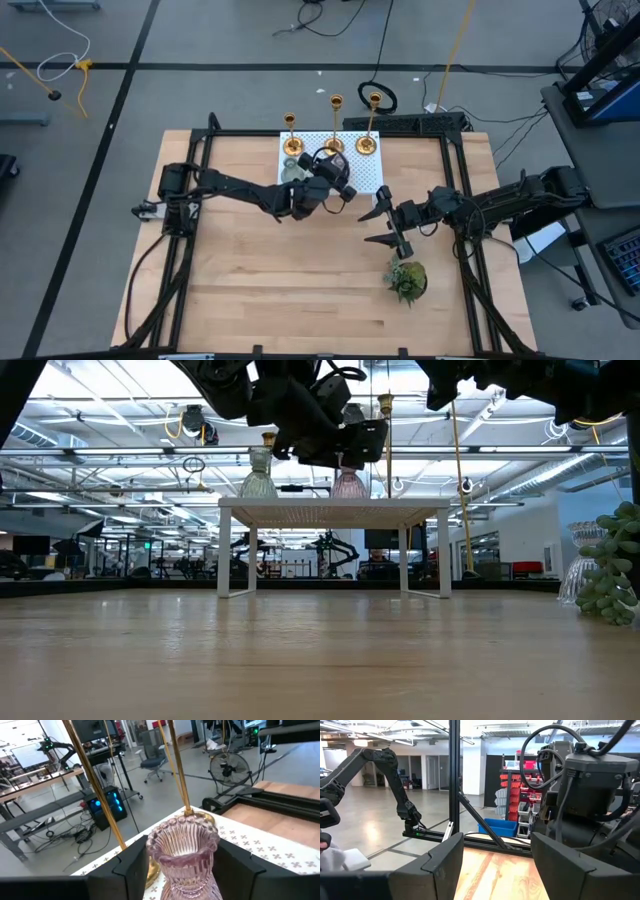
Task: Pick & Place candle stick holders
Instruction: Put the pink candle holder on the shelf
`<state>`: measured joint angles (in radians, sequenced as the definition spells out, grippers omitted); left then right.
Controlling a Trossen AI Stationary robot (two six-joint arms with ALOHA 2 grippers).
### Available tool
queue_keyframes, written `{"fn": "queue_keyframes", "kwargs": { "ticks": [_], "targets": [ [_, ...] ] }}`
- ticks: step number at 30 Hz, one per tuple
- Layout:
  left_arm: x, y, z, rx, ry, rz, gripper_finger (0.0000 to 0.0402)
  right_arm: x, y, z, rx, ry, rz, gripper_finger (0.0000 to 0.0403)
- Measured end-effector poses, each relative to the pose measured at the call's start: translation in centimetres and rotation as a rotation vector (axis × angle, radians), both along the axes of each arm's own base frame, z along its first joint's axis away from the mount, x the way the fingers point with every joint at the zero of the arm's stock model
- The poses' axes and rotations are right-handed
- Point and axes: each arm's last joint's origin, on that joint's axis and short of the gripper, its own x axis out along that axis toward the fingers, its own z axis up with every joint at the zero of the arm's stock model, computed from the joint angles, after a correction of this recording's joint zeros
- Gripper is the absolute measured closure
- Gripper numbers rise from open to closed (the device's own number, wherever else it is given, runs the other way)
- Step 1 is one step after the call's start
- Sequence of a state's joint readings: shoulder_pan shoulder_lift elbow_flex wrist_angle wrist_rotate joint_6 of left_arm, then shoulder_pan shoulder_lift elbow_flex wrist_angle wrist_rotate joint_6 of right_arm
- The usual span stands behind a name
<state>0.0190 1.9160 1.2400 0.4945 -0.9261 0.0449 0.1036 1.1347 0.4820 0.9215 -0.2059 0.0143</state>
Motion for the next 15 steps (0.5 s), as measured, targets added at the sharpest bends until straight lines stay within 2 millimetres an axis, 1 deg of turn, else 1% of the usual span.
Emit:
{"fn": "queue_keyframes", "kwargs": {
  "ticks": [10,15],
  "targets": [
    [0.1,-1.0,0.4,0.017,-0.026,-0.01,0.0167,0.0,0.0,0.0,0.0,0.0,0.0,0.0179],
    [-0.3,-1.7,0.4,0.082,0.042,0.117,0.0163,0.0,0.0,0.0,0.0,0.0,0.0,0.0179]
  ]
}}
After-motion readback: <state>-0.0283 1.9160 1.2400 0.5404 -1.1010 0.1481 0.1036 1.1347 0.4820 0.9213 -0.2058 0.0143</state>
